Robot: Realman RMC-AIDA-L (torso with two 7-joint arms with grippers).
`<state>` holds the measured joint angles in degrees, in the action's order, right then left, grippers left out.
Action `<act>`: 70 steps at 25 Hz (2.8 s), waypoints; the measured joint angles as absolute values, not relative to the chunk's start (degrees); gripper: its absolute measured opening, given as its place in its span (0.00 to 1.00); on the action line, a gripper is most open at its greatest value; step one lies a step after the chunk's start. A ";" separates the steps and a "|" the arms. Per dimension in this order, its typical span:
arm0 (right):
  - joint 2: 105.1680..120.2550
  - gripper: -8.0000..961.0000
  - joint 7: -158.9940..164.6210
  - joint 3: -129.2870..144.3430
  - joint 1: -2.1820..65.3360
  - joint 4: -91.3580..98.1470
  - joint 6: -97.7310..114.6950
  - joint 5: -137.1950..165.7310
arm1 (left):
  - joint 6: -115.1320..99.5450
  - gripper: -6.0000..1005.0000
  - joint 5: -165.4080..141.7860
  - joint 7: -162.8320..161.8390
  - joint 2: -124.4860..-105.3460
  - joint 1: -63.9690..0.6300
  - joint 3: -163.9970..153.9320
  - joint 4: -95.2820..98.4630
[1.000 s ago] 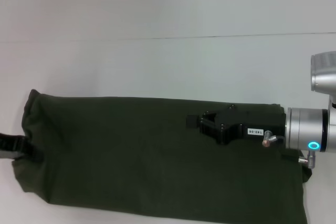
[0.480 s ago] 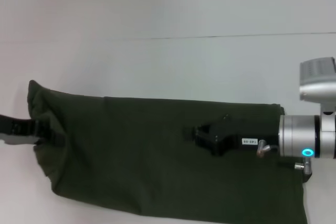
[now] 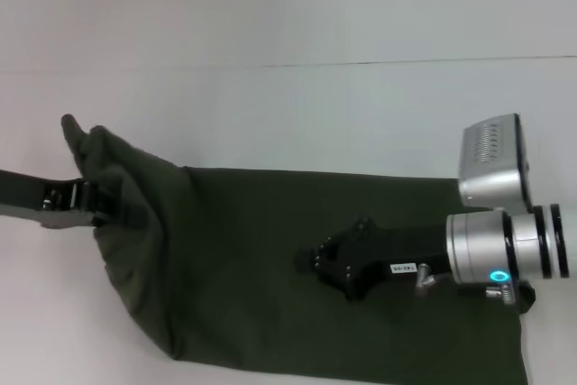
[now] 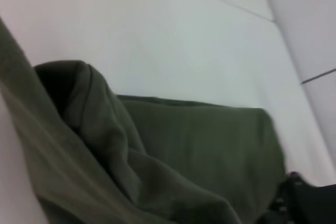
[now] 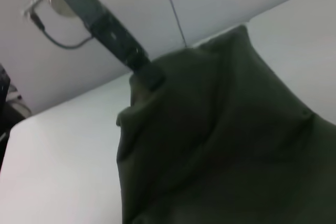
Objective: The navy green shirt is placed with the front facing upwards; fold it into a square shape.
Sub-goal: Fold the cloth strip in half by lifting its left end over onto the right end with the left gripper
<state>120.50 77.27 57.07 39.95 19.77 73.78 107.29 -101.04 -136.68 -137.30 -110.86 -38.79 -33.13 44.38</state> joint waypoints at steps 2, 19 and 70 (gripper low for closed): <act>120.66 0.04 76.52 57.85 40.60 19.35 72.79 107.26 | -102.11 0.04 -134.83 -137.22 -110.96 -38.87 -33.14 44.38; 121.64 0.05 67.36 59.26 50.45 6.96 64.84 102.95 | -107.39 0.04 -122.02 -135.72 -113.37 -39.90 -33.75 43.59; 120.23 0.08 66.31 50.42 39.59 10.10 69.17 97.16 | -108.34 0.04 -108.17 -131.66 -116.06 -41.50 -42.07 38.53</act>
<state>120.23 66.31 50.42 39.59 10.10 69.17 97.16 -108.34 -108.17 -131.66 -116.06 -41.50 -42.07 38.53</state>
